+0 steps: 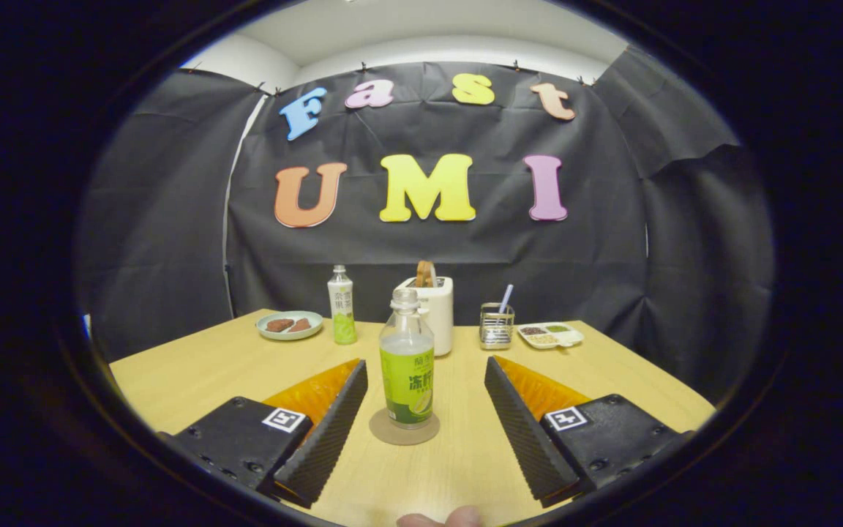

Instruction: Take the bottle from table, then pour the juice into the cup, finally place the bottle on the coaster

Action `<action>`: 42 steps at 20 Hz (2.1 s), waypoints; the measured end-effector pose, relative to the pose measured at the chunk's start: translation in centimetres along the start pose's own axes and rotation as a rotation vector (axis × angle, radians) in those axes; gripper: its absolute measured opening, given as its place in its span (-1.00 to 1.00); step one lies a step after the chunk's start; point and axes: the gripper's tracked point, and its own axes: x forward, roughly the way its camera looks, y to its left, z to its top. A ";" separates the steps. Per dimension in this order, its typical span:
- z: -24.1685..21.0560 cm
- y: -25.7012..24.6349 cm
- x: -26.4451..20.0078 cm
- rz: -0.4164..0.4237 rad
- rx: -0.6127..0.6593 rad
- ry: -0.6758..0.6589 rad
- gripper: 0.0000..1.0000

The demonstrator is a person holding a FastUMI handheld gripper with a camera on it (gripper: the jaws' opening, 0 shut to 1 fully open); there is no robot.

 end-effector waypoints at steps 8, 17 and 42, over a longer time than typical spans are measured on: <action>1.4 1.0 -11.2 -0.055 -0.013 -0.112 1.00; -2.7 4.7 -18.3 -0.041 -0.039 -0.140 1.00; -2.9 6.3 -21.0 -0.059 -0.024 -0.195 1.00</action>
